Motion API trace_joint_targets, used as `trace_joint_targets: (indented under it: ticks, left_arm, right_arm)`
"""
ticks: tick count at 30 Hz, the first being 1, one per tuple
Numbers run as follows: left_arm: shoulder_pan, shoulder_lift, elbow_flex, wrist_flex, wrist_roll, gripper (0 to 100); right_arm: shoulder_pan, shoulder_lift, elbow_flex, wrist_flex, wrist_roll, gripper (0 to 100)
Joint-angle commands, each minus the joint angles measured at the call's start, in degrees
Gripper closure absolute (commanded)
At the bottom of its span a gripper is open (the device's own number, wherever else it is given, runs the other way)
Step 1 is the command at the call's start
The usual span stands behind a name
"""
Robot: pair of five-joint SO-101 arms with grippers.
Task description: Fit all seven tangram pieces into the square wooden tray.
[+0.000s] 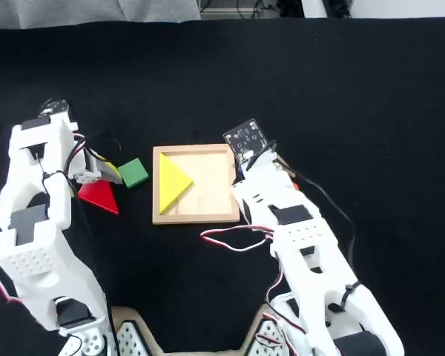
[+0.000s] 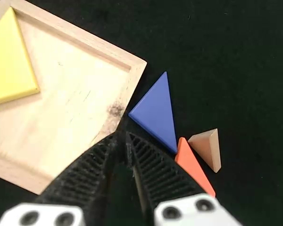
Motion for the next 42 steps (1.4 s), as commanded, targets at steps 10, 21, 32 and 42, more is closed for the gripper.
trace_joint_targets:
  ticks: [10, 21, 32, 42]
  left_arm:
    - [-1.89, -1.14, 0.57, 4.92, 7.65, 62]
    - [-1.89, -0.62, 1.10, 0.44, 9.32, 62]
    - [-1.19, -0.44, 1.19, 0.35, 9.49, 73]
    - [-1.54, -1.14, -4.00, 3.08, 1.23, 76]
  right_arm:
    - [-0.79, -1.89, -0.13, -1.23, -0.09, 98.7]
    - [-0.70, -1.89, -0.13, -1.23, -0.09, 98.7]
    - [-0.79, -1.89, -0.13, -1.23, -0.09, 98.7]
    - [-0.62, -1.98, -0.13, -1.23, -0.09, 98.7]
